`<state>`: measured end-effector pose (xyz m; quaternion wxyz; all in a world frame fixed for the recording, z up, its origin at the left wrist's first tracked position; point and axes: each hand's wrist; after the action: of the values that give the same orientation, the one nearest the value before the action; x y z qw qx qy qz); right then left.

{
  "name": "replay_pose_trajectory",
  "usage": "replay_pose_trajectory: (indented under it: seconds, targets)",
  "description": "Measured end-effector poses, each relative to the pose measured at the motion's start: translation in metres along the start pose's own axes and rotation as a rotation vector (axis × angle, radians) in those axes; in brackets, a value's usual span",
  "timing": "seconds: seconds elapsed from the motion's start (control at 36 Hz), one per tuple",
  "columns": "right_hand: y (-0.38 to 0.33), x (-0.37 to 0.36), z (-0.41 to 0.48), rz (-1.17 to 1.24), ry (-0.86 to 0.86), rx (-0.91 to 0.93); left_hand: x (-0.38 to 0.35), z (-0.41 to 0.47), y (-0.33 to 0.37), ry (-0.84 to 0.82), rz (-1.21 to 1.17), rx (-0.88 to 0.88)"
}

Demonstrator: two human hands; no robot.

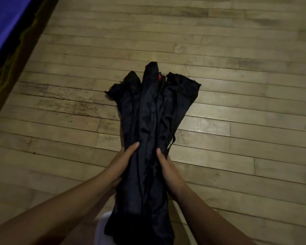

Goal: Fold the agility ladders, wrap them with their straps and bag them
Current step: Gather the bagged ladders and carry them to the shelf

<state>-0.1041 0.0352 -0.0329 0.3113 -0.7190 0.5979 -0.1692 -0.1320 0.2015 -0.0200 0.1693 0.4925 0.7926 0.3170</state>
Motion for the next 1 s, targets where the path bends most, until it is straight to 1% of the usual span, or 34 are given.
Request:
replay_pose_trajectory:
  seconds: [0.11, 0.22, 0.28, 0.36, 0.5, 0.61, 0.75, 0.86, 0.94, 1.0]
  targets:
    - [0.005, 0.000, -0.007, 0.008, 0.011, 0.068, -0.006, -0.009, -0.001, -0.061, -0.037, 0.034]
    - [0.004, -0.002, -0.010, 0.004, 0.030, 0.112, -0.010, -0.012, -0.008, -0.084, -0.108, -0.009]
    - [0.001, -0.003, -0.008, 0.011, 0.056, 0.140, -0.014, -0.011, -0.014, -0.059, -0.166, -0.042]
    - [-0.010, -0.005, -0.004, 0.016, 0.074, 0.169, -0.019, -0.012, -0.011, 0.053, -0.205, -0.131]
    - [-0.036, -0.010, 0.003, 0.010, 0.084, 0.227, -0.023, -0.002, 0.010, 0.073, -0.235, -0.195]
    - [-0.076, -0.010, -0.001, -0.027, 0.101, 0.277, -0.028, -0.002, 0.049, 0.025, -0.178, -0.266]
    - [-0.152, -0.007, -0.042, -0.032, 0.141, 0.327, -0.038, -0.035, 0.120, 0.004, -0.157, -0.319]
    - [-0.224, -0.012, -0.097, -0.057, 0.182, 0.343, -0.041, -0.083, 0.190, -0.057, -0.183, -0.316]
    - [-0.286, -0.024, -0.156, -0.051, 0.197, 0.330, -0.036, -0.139, 0.254, -0.110, -0.229, -0.300]
    - [-0.324, -0.035, -0.196, -0.075, 0.209, 0.335, -0.032, -0.176, 0.294, -0.116, -0.246, -0.303]
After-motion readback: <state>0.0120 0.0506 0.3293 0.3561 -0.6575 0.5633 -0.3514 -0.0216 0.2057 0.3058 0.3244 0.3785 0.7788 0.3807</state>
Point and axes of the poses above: each hand's wrist, its own z-axis towards the middle knuckle, its own x-axis out of the back of the hand, y = z × x, and after that the axes turned 10 degrees about y, right-handed
